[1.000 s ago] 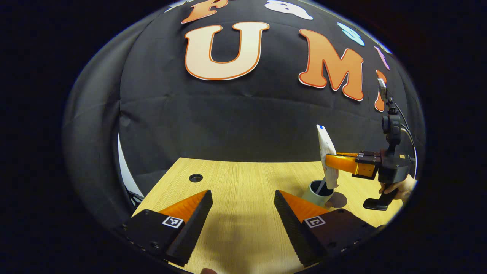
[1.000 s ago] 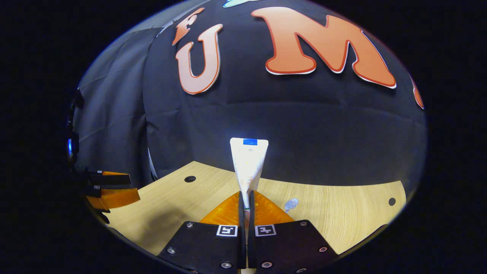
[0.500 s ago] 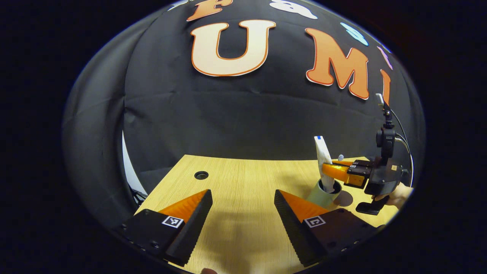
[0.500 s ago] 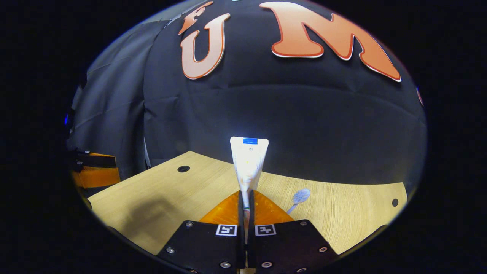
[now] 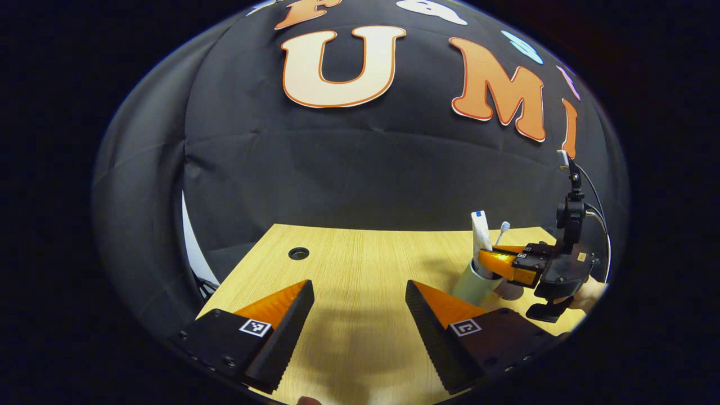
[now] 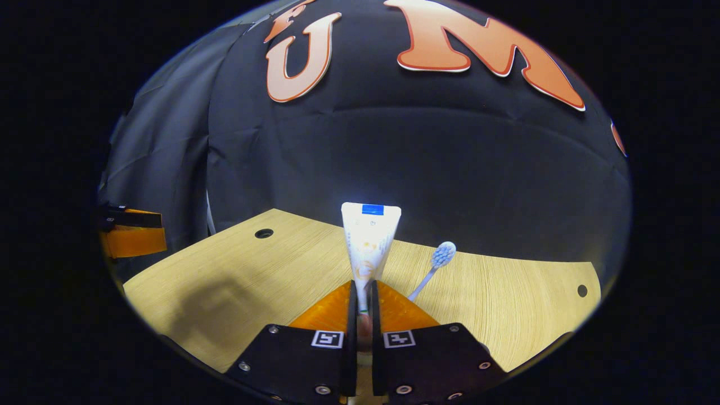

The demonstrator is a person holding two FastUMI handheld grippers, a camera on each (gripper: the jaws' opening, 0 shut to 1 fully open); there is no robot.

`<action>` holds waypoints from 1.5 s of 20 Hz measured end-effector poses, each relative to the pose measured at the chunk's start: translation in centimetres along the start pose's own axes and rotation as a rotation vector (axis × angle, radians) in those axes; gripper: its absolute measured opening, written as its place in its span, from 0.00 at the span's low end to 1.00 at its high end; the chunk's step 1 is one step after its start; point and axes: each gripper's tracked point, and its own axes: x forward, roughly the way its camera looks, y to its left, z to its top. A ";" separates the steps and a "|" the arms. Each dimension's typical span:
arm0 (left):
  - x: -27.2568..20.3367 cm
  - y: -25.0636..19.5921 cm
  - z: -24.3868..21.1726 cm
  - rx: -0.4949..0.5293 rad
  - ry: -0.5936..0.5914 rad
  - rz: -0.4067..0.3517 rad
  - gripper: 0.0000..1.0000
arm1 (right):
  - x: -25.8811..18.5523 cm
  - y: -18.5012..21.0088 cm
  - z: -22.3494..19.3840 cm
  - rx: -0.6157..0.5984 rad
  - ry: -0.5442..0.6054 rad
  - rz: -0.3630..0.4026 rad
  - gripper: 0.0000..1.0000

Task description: Put the toothbrush and toothpaste on the desktop into the cup, then pick up the cup and place it on the coaster on the desktop.

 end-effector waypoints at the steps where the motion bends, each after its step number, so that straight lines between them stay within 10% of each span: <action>1: -0.1 -0.2 -0.1 0.001 -0.002 -0.002 0.99 | -0.4 0.1 0.3 -0.006 -0.009 0.004 0.14; 5: -0.9 -1.0 -0.2 0.004 -0.015 -0.013 0.99 | -1.9 0.0 0.4 -0.008 0.014 -0.007 0.25; 15: -1.5 -5.7 0.5 0.027 -0.036 -0.093 0.99 | -10.3 -2.6 0.2 0.057 0.011 -0.080 0.98; 30: -0.3 -20.9 -1.5 0.145 0.083 -0.291 0.99 | -24.7 -14.7 -2.3 0.126 -0.008 -0.317 0.97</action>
